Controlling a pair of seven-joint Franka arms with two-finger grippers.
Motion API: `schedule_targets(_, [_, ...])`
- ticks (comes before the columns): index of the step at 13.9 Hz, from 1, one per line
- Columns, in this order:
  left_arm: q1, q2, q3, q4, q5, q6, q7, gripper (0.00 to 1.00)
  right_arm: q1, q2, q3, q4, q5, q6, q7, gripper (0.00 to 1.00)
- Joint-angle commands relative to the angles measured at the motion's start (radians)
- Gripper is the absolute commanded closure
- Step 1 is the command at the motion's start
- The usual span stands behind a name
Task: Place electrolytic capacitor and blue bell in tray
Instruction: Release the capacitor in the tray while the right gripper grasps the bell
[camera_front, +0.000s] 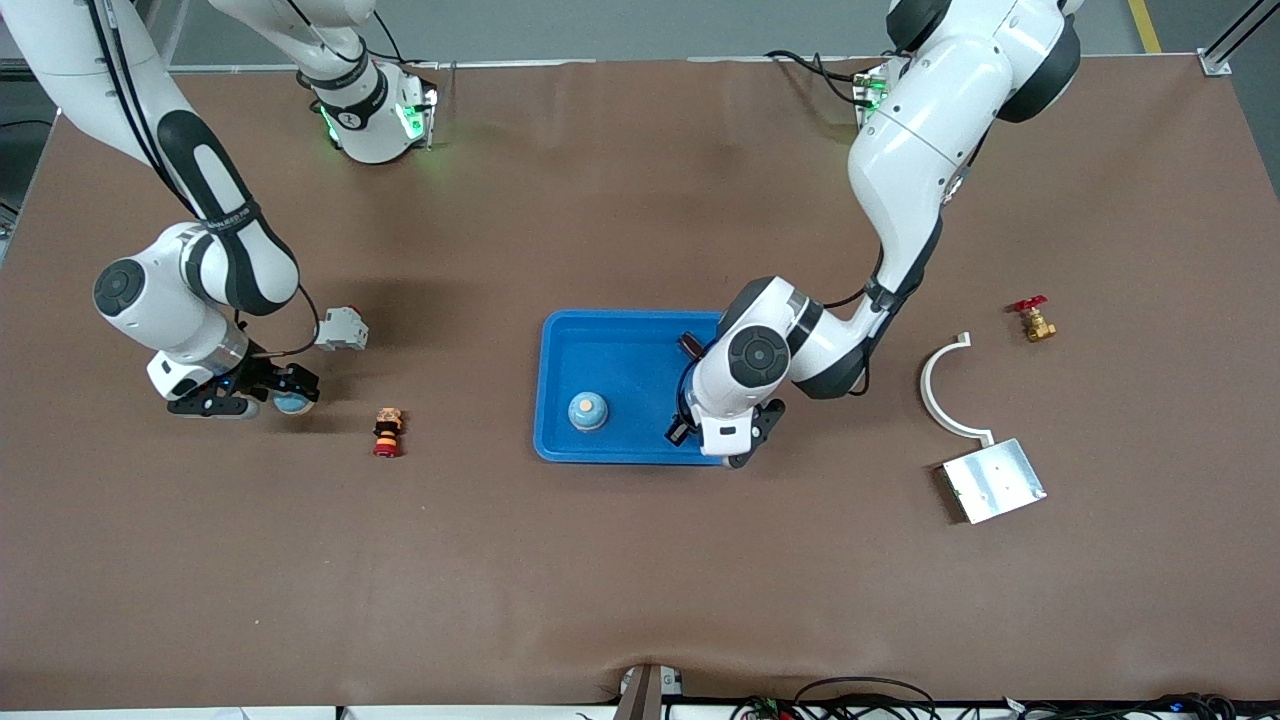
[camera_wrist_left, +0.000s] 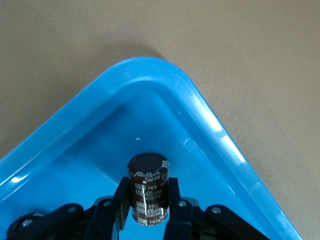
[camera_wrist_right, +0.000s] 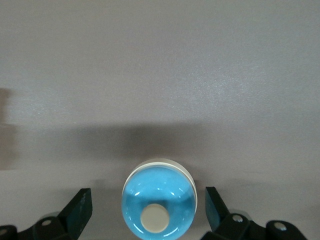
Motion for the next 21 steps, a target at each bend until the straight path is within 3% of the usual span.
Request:
schedule_targets(1, [-0.023,0.012,0.018,0.022,-0.003,0.006,0.0,0.97,0.001,0.021,0.001,0.016,-0.017,0.006,-0.004,0.0])
schedule_targets(3, [-0.025,0.011,0.025,0.022,-0.004,0.006,-0.002,0.91,-0.001,0.032,0.001,0.022,-0.018,0.006,-0.004,0.0])
schedule_targets(6, [-0.024,0.007,0.025,0.022,-0.003,0.006,-0.003,0.62,-0.001,0.035,0.001,0.022,-0.018,0.014,-0.004,0.0])
schedule_targets(7, [-0.024,0.006,0.025,0.022,-0.003,0.006,-0.002,0.43,-0.001,0.035,0.001,0.022,-0.018,0.014,-0.004,0.0])
schedule_targets(8, [-0.024,0.003,0.025,0.022,-0.003,0.006,-0.003,0.39,-0.001,0.035,0.001,0.022,-0.018,0.014,-0.006,0.0])
schedule_targets(9, [-0.024,-0.002,0.025,0.022,-0.003,0.004,-0.003,0.3,-0.001,0.035,0.001,0.022,-0.018,0.014,-0.006,0.14])
schedule_targets(11, [-0.024,-0.022,0.025,0.022,-0.004,-0.005,-0.013,0.0,0.001,0.035,0.001,0.022,-0.018,0.012,-0.003,0.67])
schedule_targets(12, [-0.024,-0.031,0.025,0.022,-0.004,-0.008,-0.014,0.0,0.001,0.035,0.001,0.022,-0.018,0.01,0.002,0.93])
schedule_targets(13, [-0.024,-0.049,0.025,0.022,-0.004,-0.013,-0.016,0.0,0.001,0.035,0.001,0.022,-0.018,0.007,0.008,1.0])
schedule_targets(17, [-0.014,-0.137,0.02,0.022,-0.01,-0.144,-0.016,0.0,0.018,0.024,0.001,0.032,-0.018,-0.006,0.023,1.0])
schedule_targets(21, [0.004,-0.259,0.022,0.019,-0.013,-0.322,-0.002,0.0,0.056,-0.035,0.002,0.044,-0.018,-0.14,0.114,1.0])
